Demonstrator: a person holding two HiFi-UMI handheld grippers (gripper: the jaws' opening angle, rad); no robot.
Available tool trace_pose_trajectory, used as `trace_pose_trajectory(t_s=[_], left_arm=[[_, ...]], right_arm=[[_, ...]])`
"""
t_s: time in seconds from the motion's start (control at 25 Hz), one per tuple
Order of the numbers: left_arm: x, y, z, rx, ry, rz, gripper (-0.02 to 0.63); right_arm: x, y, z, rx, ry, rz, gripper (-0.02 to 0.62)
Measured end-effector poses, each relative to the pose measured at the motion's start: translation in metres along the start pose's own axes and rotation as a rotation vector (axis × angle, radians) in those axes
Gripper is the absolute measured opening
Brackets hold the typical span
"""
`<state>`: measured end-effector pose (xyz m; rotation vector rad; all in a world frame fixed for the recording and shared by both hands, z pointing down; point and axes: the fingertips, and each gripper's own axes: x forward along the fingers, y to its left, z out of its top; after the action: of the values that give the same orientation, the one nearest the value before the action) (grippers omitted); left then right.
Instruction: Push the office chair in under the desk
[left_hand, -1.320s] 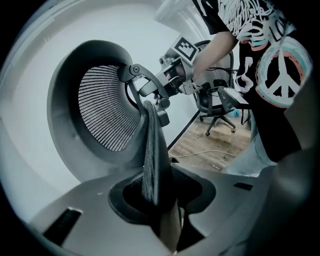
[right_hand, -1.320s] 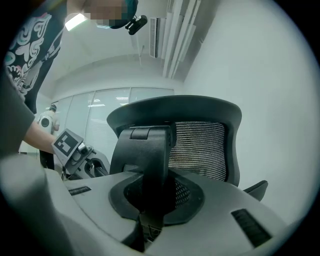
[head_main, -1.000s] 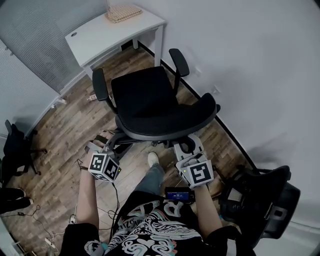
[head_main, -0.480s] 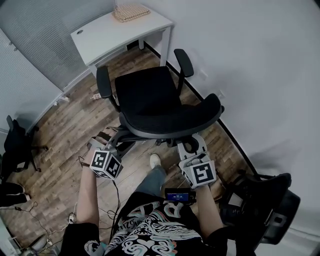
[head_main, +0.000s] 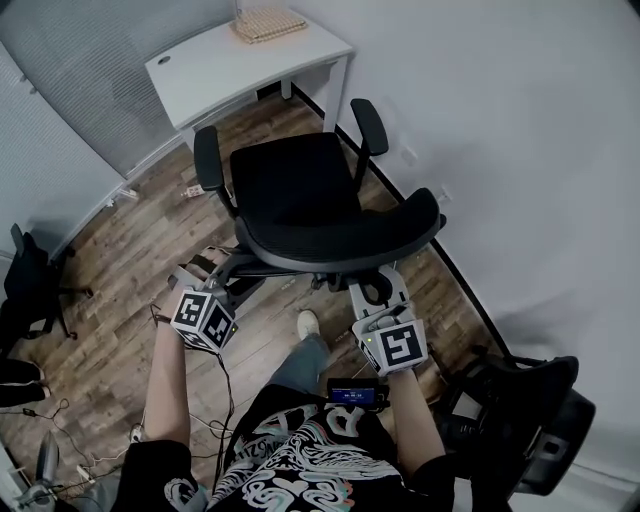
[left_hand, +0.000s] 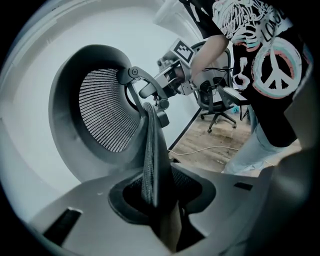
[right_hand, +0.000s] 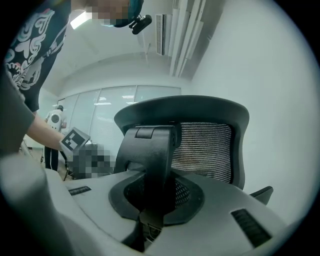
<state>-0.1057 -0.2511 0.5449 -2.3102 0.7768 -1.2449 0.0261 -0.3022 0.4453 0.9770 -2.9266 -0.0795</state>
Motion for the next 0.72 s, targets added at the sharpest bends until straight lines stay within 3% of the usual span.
trace_pose_trajectory(t_s=[0.72], left_arm=[[-0.008, 0.013, -0.023, 0.024, -0.018, -0.019, 0.144]], right_arm=[[0.021, 0.018, 0.002, -0.019, 0.000, 0.032, 0.037]])
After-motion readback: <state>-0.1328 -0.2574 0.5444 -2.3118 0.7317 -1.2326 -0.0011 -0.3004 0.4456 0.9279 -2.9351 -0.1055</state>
